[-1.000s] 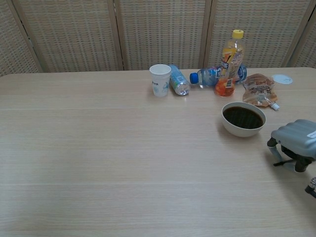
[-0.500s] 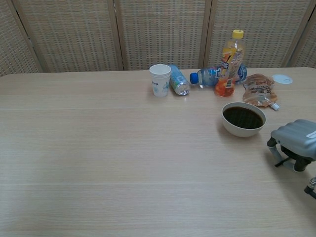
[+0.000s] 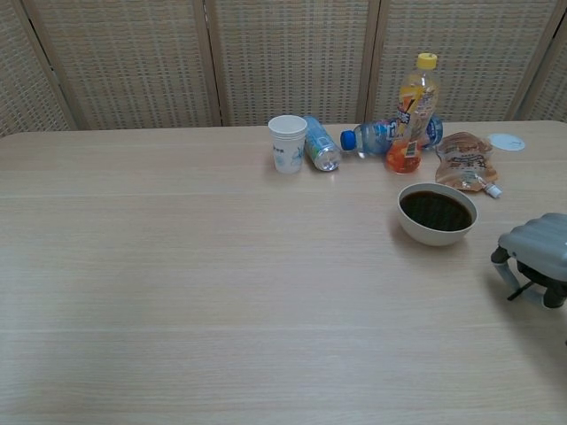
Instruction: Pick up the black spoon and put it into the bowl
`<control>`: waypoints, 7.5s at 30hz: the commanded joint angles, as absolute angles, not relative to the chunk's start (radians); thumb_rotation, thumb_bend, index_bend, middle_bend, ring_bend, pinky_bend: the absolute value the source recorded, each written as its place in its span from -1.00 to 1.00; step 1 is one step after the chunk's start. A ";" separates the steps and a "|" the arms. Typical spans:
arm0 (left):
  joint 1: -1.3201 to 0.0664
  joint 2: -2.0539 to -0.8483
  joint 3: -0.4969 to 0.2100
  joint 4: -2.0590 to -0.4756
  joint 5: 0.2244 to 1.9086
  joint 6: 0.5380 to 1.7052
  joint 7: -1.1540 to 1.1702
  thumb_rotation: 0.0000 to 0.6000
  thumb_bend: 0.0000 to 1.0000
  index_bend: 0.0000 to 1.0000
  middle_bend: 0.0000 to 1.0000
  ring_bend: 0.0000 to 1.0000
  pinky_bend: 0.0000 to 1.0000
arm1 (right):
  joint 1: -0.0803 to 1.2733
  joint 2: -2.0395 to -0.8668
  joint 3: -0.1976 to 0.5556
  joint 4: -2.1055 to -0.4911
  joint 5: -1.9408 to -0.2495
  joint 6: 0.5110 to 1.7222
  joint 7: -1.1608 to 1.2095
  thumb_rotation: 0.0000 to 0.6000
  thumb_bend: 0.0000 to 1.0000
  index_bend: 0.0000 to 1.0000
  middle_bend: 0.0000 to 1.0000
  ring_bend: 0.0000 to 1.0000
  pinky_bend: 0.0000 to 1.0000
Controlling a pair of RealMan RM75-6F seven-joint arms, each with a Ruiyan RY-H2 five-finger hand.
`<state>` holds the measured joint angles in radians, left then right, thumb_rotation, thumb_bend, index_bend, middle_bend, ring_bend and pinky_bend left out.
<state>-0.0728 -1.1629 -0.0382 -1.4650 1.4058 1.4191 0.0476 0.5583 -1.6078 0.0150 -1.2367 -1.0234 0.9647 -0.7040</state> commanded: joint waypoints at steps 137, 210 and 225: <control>-0.058 -1.152 -0.043 -1.489 1.372 1.414 0.081 1.00 -0.36 -1.00 -1.00 -1.00 -1.00 | 1.097 -1.438 0.025 -1.168 -0.679 0.375 -0.035 1.00 0.72 0.48 0.86 1.00 1.00; -0.051 -1.170 -0.040 -1.479 1.435 1.465 0.061 1.00 -0.35 -1.00 -1.00 -1.00 -1.00 | 0.636 -1.238 -0.002 -1.723 -1.033 1.458 -0.224 1.00 -0.75 -0.31 -0.52 -0.59 -0.08; -0.042 -1.187 -0.012 -1.474 1.531 1.529 0.041 1.00 -0.35 -1.00 -1.00 -1.00 -1.00 | 0.414 -1.261 -0.101 -1.740 -1.208 1.623 -0.358 1.00 -0.75 -0.68 -1.00 -1.00 -1.00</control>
